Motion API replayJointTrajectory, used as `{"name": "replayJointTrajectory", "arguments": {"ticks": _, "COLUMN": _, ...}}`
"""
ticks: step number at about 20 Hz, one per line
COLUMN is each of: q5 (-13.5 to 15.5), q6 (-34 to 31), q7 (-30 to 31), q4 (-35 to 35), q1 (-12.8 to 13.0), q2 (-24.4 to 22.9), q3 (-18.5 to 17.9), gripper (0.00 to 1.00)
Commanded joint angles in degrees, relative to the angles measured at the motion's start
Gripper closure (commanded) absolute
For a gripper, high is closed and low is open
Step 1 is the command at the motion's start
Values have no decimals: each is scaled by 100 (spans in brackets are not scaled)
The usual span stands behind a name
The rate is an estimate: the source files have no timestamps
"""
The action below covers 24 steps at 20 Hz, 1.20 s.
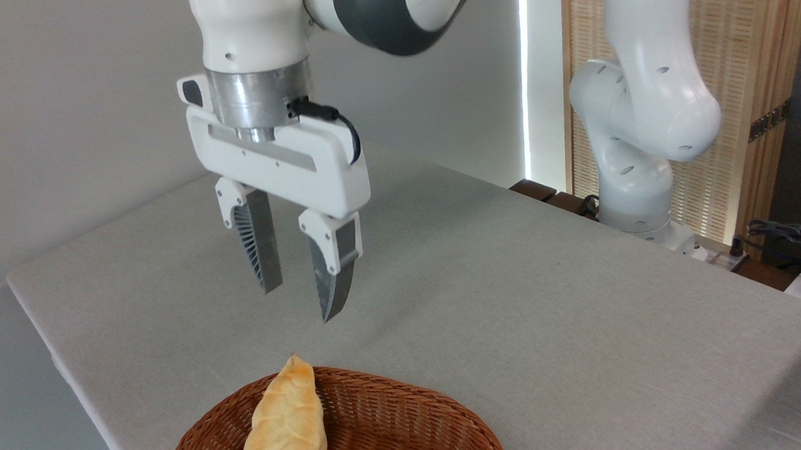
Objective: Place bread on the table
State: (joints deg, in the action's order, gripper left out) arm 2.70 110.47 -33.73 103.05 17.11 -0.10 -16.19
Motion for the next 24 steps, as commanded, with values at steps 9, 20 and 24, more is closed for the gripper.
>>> {"name": "replayJointTrajectory", "arguments": {"ticks": 9, "q5": 442, "q6": 1634, "q7": 1588, "q4": 356, "q1": -208, "q2": 598, "q3": -77, "gripper": 0}}
{"name": "replayJointTrajectory", "arguments": {"ticks": 20, "q5": 407, "q6": 2374, "q7": 1994, "q4": 356, "q1": -313, "q2": 1126, "q3": -77, "gripper": 0}}
{"name": "replayJointTrajectory", "arguments": {"ticks": 24, "q5": 14, "q6": 2365, "q7": 1958, "q4": 356, "q1": -322, "q2": 1240, "q3": -77, "gripper": 0}}
